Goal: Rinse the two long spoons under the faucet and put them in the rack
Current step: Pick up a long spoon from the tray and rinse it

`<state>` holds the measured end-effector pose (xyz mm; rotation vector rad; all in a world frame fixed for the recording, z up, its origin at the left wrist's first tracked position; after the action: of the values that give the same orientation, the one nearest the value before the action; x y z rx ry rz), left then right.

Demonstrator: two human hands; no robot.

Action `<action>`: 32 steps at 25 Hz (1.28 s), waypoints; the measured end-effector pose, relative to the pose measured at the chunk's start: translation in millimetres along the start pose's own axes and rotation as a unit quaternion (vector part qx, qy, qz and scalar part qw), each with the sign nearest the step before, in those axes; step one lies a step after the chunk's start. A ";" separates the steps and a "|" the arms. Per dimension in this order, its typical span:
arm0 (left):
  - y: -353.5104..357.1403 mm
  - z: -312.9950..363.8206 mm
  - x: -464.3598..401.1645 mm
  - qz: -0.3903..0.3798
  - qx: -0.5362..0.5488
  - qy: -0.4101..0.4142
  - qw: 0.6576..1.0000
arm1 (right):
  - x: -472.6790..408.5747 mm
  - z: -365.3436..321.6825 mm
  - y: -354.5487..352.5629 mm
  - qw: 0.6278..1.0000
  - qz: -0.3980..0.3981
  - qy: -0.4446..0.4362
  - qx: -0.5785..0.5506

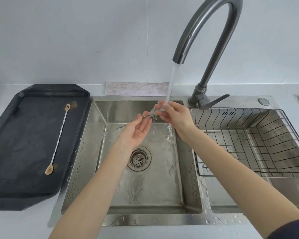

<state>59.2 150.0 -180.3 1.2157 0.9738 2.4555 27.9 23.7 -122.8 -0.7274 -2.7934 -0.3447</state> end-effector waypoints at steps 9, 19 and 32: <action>18.8 -20.4 -0.9 -0.024 -0.100 -0.028 0.994 | 11.9 10.6 -37.9 0.997 0.062 0.012 -0.043; 68.8 -13.4 -0.7 -0.059 -0.463 0.049 0.883 | 37.3 75.6 -56.5 0.975 0.024 0.042 0.216; 104.4 22.9 20.3 -0.064 -0.621 0.205 0.754 | 40.2 111.8 -15.8 0.908 -0.087 0.048 0.408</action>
<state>72.6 91.7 -89.5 0.1245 -0.5743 2.3945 -32.6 59.9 -219.7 -0.2440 -2.5427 0.7107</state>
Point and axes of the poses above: each hand's wrist, its own x-axis away from the middle knuckle, its own y-axis out of the palm, z = x × y, the point moved 10 cm from there along -x, towards the middle knuckle, and after that the axes turned 4 degrees about -x, right-handed, at the moved point
